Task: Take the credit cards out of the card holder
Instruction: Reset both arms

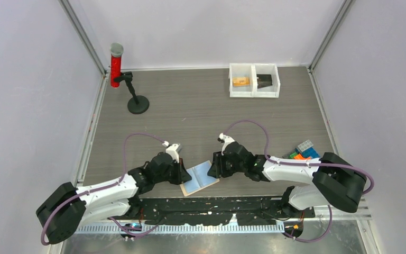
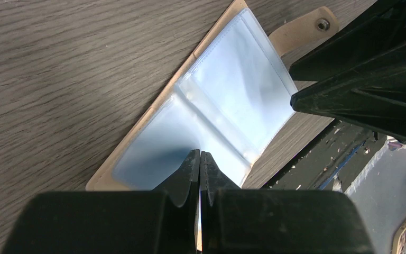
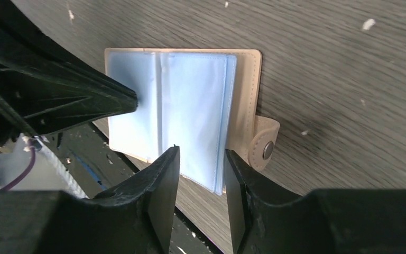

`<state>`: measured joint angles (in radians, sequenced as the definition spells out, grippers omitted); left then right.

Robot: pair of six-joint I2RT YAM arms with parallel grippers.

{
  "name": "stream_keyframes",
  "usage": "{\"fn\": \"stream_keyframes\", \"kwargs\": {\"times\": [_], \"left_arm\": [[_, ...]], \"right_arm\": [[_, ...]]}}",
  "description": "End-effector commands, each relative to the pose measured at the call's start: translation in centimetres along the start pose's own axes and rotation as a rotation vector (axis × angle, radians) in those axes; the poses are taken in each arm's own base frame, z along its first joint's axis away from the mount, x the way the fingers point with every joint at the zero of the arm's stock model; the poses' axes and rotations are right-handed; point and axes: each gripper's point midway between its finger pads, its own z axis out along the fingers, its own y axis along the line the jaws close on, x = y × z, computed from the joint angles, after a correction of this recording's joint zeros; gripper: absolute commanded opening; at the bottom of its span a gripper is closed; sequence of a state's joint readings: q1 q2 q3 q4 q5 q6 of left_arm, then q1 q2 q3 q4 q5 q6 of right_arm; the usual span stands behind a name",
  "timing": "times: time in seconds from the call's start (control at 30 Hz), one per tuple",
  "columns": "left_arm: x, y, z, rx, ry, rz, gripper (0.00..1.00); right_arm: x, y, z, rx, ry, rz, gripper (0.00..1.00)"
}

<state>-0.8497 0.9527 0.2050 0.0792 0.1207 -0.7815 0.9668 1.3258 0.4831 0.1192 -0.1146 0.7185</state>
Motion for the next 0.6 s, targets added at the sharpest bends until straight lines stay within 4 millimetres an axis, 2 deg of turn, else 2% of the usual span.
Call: {"fn": "stream_keyframes", "kwargs": {"times": [0.0, 0.2, 0.57], "left_arm": [[-0.4, -0.2, 0.3, 0.018, -0.022, 0.014, 0.0], [-0.2, 0.0, 0.4, 0.008, -0.015, 0.011, 0.0], [0.1, 0.1, 0.8, 0.008, 0.001, 0.005, 0.0]], "right_arm": [[-1.5, 3.0, 0.4, -0.115, -0.034, 0.019, 0.44], [-1.1, 2.8, 1.0, -0.116, -0.018, 0.025, 0.48], [-1.2, 6.1, 1.2, -0.297, -0.012, 0.087, 0.39]]}}
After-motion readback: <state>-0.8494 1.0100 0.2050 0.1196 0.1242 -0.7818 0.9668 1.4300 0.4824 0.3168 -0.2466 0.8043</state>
